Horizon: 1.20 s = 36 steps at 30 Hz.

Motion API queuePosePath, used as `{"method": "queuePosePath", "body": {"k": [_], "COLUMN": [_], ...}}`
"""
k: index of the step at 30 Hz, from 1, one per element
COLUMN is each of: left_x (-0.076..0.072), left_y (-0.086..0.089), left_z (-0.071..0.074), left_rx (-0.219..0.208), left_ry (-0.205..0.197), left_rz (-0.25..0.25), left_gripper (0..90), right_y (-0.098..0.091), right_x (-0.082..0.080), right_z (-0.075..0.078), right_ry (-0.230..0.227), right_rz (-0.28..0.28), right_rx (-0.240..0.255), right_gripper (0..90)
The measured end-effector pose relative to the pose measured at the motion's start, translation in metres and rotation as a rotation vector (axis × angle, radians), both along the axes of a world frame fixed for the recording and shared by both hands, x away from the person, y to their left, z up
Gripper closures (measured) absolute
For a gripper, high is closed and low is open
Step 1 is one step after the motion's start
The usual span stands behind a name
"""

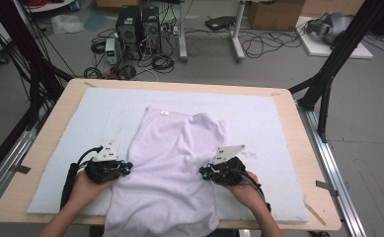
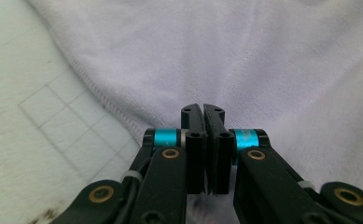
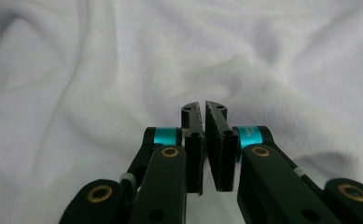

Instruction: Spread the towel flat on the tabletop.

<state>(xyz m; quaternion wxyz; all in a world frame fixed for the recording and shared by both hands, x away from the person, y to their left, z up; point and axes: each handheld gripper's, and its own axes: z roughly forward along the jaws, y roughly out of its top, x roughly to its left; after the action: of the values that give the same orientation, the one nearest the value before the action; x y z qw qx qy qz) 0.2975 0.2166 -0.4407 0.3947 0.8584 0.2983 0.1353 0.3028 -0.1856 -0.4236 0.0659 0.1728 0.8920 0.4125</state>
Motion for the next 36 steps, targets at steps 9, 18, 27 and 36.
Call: {"method": "queuePosePath", "body": {"k": [9, 18, 27, 36], "left_x": [-0.001, 0.000, -0.001, -0.001], "left_y": [0.005, 0.006, 0.006, 0.008], "left_z": [-0.001, -0.003, -0.005, -0.006], "left_rx": [0.000, -0.005, -0.025, -0.035], "left_ry": [0.000, 0.005, 0.000, -0.002], "left_rz": [0.013, 0.018, 0.026, 0.024], "left_gripper": [86.8, 86.1, 85.6, 85.2], "right_y": [0.053, 0.020, -0.002, 0.015], "right_x": [0.015, 0.003, -0.008, -0.006], "right_z": [-0.013, 0.010, -0.006, -0.020], "right_ry": [0.007, -0.024, 0.009, 0.030], "right_rz": [0.082, 0.029, 0.005, 0.047], "right_rx": [-0.109, 0.043, 0.050, -0.018], "right_gripper": [85.7, 78.3, 74.6, 87.8]}}
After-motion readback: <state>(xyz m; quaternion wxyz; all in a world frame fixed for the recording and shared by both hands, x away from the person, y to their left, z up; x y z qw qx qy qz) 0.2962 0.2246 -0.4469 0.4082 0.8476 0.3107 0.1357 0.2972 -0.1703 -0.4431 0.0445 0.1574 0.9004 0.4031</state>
